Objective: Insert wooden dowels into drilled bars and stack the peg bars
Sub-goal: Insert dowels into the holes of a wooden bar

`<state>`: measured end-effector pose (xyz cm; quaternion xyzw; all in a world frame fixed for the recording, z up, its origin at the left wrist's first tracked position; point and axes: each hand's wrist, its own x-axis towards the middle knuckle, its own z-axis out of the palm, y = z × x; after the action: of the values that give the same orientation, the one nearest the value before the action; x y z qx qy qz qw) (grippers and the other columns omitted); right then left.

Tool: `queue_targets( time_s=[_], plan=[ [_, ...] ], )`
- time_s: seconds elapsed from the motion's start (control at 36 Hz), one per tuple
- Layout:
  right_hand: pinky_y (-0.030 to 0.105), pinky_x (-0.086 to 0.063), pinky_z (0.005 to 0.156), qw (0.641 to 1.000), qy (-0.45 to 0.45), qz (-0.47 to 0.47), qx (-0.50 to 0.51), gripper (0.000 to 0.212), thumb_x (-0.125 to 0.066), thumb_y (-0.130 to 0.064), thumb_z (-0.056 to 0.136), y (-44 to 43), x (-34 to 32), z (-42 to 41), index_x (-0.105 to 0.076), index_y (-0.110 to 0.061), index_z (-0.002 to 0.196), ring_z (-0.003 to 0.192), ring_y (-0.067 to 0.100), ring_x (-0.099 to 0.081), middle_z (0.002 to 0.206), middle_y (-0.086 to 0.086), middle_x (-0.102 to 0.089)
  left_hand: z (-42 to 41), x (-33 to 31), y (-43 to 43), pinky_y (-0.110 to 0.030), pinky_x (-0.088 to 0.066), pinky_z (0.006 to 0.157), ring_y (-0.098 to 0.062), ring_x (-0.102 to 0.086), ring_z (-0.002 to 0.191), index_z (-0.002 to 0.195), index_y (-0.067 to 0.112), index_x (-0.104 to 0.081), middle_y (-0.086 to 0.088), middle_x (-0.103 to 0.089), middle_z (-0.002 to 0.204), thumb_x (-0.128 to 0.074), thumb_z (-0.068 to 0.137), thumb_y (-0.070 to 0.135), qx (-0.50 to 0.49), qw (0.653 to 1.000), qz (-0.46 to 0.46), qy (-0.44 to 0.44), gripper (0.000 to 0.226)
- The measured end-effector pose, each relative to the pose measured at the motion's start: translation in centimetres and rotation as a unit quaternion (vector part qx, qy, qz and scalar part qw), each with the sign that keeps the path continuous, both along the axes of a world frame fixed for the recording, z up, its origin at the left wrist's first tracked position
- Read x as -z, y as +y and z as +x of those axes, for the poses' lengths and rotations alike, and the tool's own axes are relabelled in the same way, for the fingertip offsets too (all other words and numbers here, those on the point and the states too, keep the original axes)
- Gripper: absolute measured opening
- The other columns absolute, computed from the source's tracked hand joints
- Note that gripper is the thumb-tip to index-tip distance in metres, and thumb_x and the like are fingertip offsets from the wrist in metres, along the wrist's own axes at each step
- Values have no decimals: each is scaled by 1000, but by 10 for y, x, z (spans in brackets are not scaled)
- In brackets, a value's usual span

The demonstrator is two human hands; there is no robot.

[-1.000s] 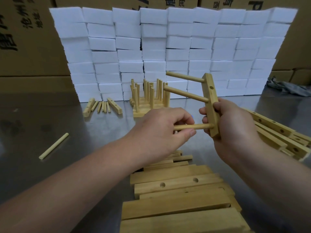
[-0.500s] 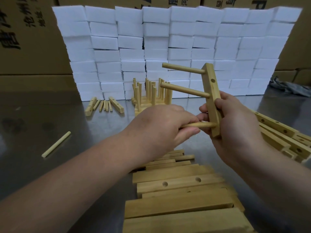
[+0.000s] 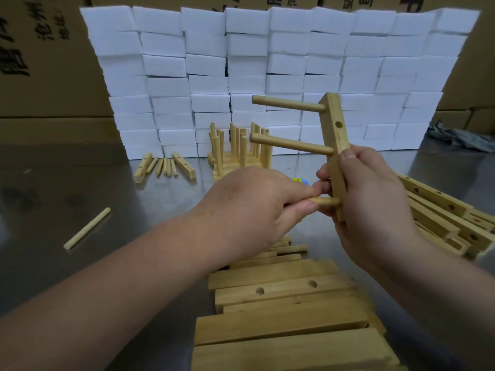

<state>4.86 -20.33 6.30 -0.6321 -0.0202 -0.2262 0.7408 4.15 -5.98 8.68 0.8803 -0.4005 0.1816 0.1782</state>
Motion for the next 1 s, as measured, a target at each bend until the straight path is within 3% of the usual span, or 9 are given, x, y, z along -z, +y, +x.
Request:
queue_targets(
  time_s=[0.11, 0.19, 0.33, 0.44, 0.56, 0.61, 0.72, 0.89, 1.0],
  plan=[
    [33, -43, 60, 1000, -8, -25, 9, 16, -39, -23, 98, 0, 1, 0, -54, -25, 93, 51, 4, -57, 60, -14, -59, 2, 2, 1, -34, -47, 66, -9, -56, 71, 112, 33, -66, 4, -67, 72, -47, 93, 36, -6, 997, -41, 67, 28],
    [31, -44, 58, 999, -17, -42, 16, 18, -39, -24, 98, 1, 1, -1, -54, -27, 90, 52, 4, -57, 61, -14, -58, -1, 3, -1, -27, -41, 55, -7, -52, 59, 91, 35, -72, 9, -56, 56, -49, 89, 37, -20, 987, -92, 131, 23],
    [27, -42, 54, 997, -15, -67, 26, 19, -38, -24, 98, 1, 1, -2, -54, -28, 90, 50, -1, -55, 60, -16, -58, -7, 1, -7, -36, -51, 72, -15, -62, 73, 80, 36, -69, -5, -67, 79, -50, 84, 47, -74, 955, -164, 234, 22],
    [30, -42, 60, 998, 0, -61, 13, 20, -37, -24, 98, 3, -1, -2, -55, -28, 90, 52, 1, -56, 62, -14, -59, -7, -2, -7, -19, -39, 46, -5, -44, 44, 79, 24, -72, 7, -45, 47, -51, 86, 45, -95, 959, -150, 218, 31],
    [35, -45, 67, 999, 30, -34, -11, 21, -38, -23, 98, 3, -2, 0, -57, -18, 105, 54, 4, -56, 62, -10, -57, -9, -12, -6, -9, -28, 33, 0, -42, 33, 53, 22, -60, 16, -49, 39, -44, 85, 51, -100, 961, -140, 216, 46],
    [36, -45, 65, 998, 54, -16, -17, 23, -38, -22, 98, 2, -2, 2, -57, -16, 111, 55, 6, -57, 62, -8, -58, -10, -20, -3, -11, -35, 42, 5, -46, 35, 59, 28, -64, 21, -60, 51, -37, 81, 58, -77, 954, -160, 240, 46],
    [30, -47, 57, 996, 88, 25, -5, 21, -37, -20, 99, 0, -4, 4, -56, -18, 92, 44, 7, -56, 56, -7, -63, -7, -27, 4, -35, -46, 64, -8, -55, 45, 83, 29, -69, 4, -71, 69, -32, 74, 63, -72, 927, -230, 288, 51],
    [24, -38, 49, 980, 177, 86, -27, 29, -37, -18, 96, -5, -16, 8, -60, -14, 79, 37, 9, -50, 54, 1, -66, 13, -25, 12, -20, -36, 43, -10, -45, 38, 74, 14, -64, 5, -65, 58, -42, 87, 26, -90, 869, -381, 303, 28],
    [19, -37, 37, 965, 201, 105, -135, 25, -35, -15, 96, 0, -18, 1, -59, -10, 93, 40, 11, -47, 72, 9, -72, 25, -11, 7, -21, -42, 50, -8, -50, 44, 80, 15, -64, 6, -67, 70, -52, 87, 18, -132, 839, -420, 320, 14]
  ],
)
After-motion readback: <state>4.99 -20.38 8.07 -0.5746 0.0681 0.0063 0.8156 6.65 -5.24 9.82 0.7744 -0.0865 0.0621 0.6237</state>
